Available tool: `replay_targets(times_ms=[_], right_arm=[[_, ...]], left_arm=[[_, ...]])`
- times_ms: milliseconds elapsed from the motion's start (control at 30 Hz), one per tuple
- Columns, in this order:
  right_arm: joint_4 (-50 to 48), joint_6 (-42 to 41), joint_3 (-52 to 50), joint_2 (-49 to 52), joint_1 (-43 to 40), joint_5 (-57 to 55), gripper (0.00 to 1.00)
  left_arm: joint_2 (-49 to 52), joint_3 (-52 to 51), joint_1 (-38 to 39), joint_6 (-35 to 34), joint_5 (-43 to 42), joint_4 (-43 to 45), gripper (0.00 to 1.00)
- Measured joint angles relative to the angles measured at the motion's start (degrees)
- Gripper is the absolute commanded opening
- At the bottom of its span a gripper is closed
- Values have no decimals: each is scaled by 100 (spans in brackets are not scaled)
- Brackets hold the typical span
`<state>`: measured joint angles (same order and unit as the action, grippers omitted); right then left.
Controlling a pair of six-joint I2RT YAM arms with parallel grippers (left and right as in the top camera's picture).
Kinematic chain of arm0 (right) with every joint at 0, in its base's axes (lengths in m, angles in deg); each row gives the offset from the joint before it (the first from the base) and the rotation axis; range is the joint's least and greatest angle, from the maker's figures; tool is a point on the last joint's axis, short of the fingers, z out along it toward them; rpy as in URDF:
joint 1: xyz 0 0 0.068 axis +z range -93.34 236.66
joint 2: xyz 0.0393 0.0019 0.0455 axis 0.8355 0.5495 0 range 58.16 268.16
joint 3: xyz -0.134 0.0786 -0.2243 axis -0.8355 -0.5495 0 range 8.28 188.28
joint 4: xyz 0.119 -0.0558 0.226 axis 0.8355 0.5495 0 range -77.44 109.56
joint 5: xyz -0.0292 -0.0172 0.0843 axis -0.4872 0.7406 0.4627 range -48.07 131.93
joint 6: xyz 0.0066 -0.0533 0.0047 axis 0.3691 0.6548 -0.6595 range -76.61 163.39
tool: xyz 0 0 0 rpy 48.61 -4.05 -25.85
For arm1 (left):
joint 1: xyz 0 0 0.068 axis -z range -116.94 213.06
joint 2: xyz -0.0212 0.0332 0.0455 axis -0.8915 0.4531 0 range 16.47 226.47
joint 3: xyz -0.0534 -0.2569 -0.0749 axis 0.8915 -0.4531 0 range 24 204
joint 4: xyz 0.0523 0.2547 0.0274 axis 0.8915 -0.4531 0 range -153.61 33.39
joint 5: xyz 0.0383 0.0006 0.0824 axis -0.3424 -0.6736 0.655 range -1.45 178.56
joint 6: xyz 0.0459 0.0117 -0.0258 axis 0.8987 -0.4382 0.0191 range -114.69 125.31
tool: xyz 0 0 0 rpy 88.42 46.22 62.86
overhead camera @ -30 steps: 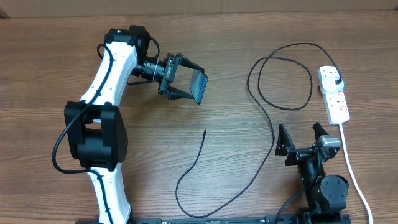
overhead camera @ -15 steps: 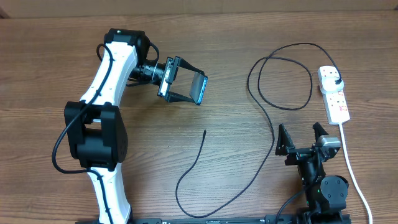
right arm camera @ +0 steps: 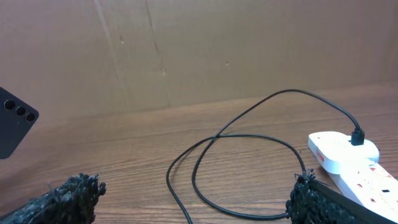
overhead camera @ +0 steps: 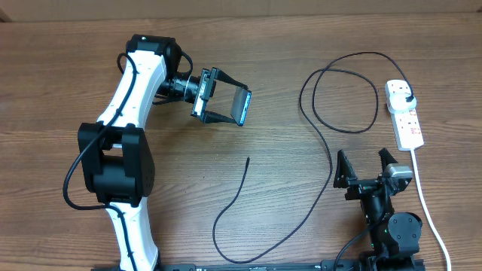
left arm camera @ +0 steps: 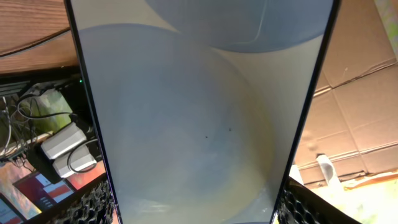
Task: Plug charger to phone and switch on socket
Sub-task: 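Hold the phone raised in the left gripper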
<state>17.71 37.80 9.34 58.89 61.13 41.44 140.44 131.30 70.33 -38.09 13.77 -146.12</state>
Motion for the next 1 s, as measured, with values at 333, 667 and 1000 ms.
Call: replay_targets(times_ms=[333,667,1000], right_arm=[[-2,0,0,0,2,0,100],[0,-2,0,0,0,2,100],[-2,-2,0,0,0,0,100]], left_arm=[[0,0,0,0,-76,-15,4],[0,0,0,-22,-136,-28,4],[0,0,0,-22,-136,-28,4]])
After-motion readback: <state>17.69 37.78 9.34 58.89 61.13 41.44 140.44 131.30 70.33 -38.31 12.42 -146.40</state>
